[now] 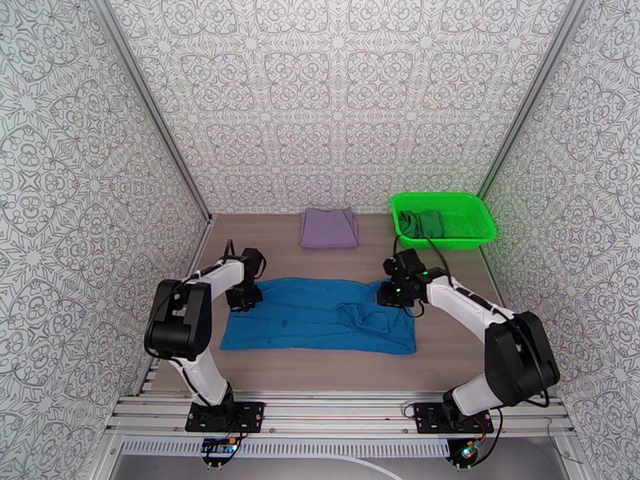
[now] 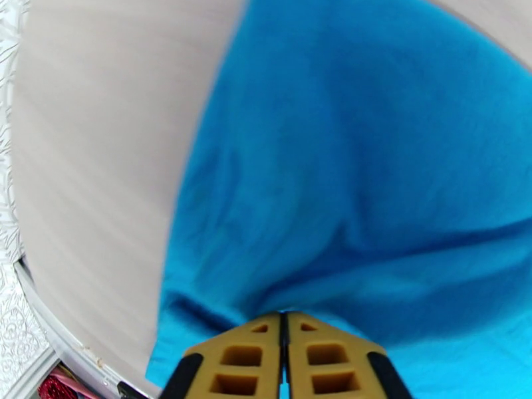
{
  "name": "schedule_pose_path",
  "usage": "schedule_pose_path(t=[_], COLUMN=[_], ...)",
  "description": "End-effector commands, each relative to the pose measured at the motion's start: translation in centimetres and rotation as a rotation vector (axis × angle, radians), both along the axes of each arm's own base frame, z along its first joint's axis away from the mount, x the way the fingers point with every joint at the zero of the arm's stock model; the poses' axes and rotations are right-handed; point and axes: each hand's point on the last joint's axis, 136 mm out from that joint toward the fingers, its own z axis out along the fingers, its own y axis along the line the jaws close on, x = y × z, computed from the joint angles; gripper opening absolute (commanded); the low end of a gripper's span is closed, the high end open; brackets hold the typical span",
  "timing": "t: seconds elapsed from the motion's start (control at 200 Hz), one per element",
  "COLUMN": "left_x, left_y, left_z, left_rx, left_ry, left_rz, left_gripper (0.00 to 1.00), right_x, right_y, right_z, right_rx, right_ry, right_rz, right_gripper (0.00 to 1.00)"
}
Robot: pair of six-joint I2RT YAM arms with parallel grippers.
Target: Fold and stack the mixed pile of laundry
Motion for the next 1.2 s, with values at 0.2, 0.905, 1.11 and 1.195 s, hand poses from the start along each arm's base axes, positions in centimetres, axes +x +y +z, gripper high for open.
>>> schedule_pose_path(t=[0.2,0.905,1.11,1.195], left_x=[0.6,-3.5,-4.7,-4.7], left_y=[1.6,-1.4,-2.6,-2.3], left_z=[2.1,3.0,3.1,3.3], left_rx=[-0.004,-0.149,-0.160,-0.151], left_ry=[-0.088,-0.133,-0.126,-0.137], left_rz=[0.058,0.089,0.074,0.077], left_gripper=[0.16,0.21,0.22,0.23], right_x=[3.2,21.3,22.2,20.7], right_y=[-2.9,-3.6,-3.3,-1.9], right_z=[-6.0,-6.4,-3.6,-0.2], right_rx=[-0.237,-0.615,-0.581,-0.489], right_ry=[0.113,0.006,-0.087,-0.170], right_rz=[-0.045,0.234,0.281,0.271], right_gripper=[0.31,0.28,0.35,0.40])
